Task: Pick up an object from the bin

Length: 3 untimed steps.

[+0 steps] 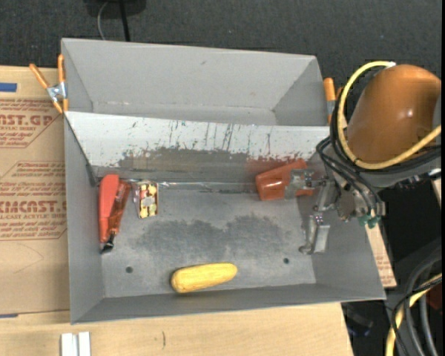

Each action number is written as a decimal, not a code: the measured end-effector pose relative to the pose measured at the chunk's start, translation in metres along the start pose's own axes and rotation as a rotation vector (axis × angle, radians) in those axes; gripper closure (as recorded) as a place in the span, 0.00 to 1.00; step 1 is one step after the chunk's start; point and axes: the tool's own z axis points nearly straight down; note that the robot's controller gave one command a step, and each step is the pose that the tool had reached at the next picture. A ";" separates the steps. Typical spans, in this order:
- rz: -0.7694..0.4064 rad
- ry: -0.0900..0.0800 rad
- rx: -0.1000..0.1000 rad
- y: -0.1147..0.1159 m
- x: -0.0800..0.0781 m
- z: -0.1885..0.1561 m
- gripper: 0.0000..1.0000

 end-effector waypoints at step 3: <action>0.040 -0.003 -0.001 0.060 -0.033 0.063 0.00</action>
Offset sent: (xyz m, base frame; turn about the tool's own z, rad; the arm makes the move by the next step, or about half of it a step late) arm 0.0545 0.0525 -0.0524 -0.0488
